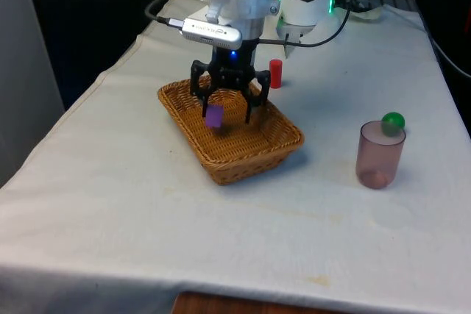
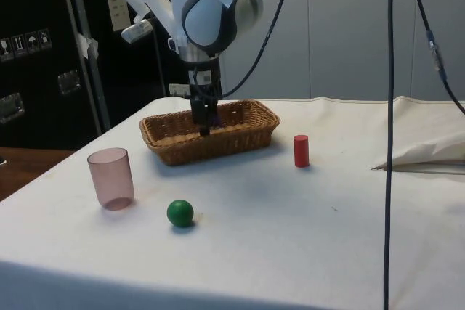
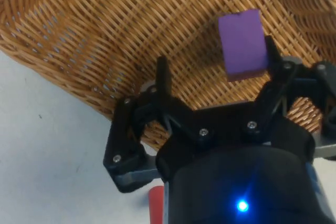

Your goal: Pick up the triangular block and place it into the basket.

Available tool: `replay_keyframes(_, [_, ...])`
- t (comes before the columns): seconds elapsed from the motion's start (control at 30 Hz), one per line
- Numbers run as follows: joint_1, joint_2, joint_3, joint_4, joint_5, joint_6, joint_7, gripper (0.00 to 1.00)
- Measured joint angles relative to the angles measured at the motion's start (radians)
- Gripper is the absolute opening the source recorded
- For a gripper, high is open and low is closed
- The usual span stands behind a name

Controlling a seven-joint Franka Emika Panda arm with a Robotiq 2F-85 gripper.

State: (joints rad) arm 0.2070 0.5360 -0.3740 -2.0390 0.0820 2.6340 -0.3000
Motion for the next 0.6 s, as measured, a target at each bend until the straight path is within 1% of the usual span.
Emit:
replay_keyframes(0.07, [0.0,0.0,0.0,0.0,0.0,0.0,0.0,0.98])
replay_keyframes(0.1, [0.0,0.0,0.0,0.0,0.0,0.0,0.0,1.0])
replay_keyframes(0.53, [0.004,0.001,0.0,0.001,0.0,-0.001,0.003,1.0])
replay_keyframes(0.6, [0.005,-0.007,-0.002,0.003,0.0,-0.007,0.002,1.0])
